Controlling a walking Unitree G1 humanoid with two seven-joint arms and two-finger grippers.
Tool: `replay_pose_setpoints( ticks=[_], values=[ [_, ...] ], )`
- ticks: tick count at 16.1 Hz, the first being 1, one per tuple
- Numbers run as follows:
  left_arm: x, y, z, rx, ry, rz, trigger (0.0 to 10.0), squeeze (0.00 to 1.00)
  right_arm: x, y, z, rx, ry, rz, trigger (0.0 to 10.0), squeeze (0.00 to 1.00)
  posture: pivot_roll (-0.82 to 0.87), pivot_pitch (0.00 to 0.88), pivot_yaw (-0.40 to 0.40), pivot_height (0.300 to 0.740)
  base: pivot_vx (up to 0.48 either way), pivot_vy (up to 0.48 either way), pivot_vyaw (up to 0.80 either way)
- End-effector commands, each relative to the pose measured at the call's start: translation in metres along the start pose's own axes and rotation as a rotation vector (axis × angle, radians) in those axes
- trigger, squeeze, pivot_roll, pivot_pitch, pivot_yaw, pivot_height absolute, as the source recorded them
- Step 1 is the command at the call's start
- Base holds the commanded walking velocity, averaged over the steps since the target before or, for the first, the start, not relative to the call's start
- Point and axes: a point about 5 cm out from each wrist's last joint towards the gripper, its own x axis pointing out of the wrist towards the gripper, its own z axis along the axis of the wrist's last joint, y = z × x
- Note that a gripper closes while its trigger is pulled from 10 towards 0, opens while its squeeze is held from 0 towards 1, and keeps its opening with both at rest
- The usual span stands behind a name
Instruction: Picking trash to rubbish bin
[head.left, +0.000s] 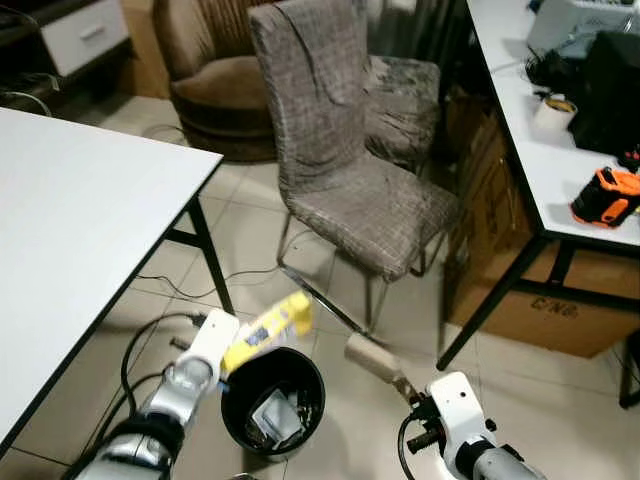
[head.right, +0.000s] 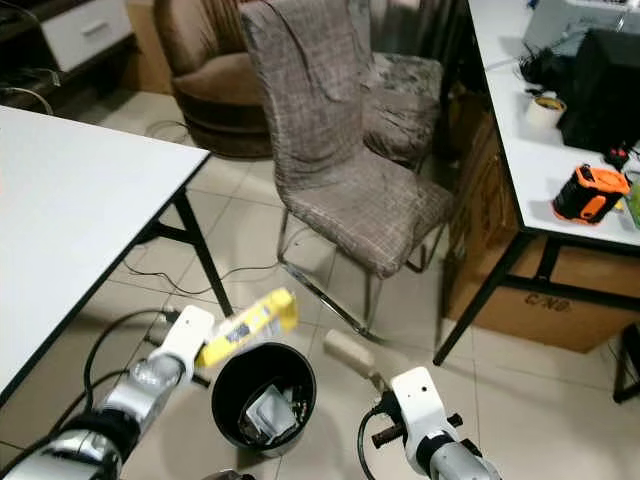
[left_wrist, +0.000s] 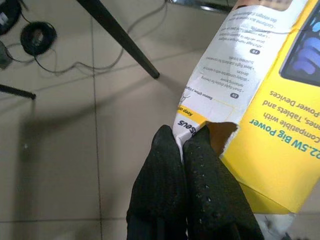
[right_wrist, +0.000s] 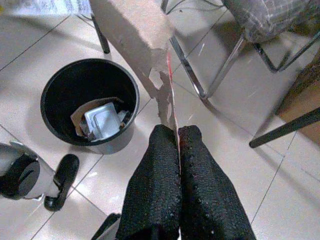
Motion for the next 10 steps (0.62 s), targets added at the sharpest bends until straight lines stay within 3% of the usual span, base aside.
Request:
replay_pose_setpoints(
  ticks=[1, 3, 4, 5, 10],
  values=[
    [0.001, 0.002, 0.003, 0.010, 0.000, 0.029, 10.0, 0.00, -0.005, -0.001, 0.000, 0.004, 0.002, -0.013, 10.0, 0.00, -0.17, 0.108, -0.010, 0.740, 0.000, 0.000, 0.00],
    [0.002, 0.006, 0.009, 0.008, -0.016, 0.040, 10.0, 0.00, -0.005, 0.002, 0.000, 0.019, 0.004, -0.020, 10.0, 0.00, -0.17, 0.104, -0.006, 0.740, 0.000, 0.000, 0.00],
    [0.002, 0.007, 0.011, 0.007, -0.023, 0.041, 10.0, 0.27, -0.005, 0.002, 0.001, 0.020, 0.003, -0.021, 10.0, 0.00, -0.17, 0.103, -0.009, 0.740, 0.000, 0.000, 0.00],
    [0.003, 0.007, 0.014, -0.006, -0.036, 0.035, 10.0, 1.00, -0.004, 0.002, 0.001, 0.019, 0.003, -0.026, 10.0, 0.00, -0.17, 0.100, -0.008, 0.740, 0.000, 0.000, 0.00],
    [0.004, 0.004, 0.025, -0.073, -0.080, -0.002, 10.0, 1.00, 0.000, 0.000, 0.003, 0.020, -0.002, -0.041, 10.0, 0.00, -0.16, 0.088, -0.016, 0.740, 0.000, 0.000, 0.00]
  ],
)
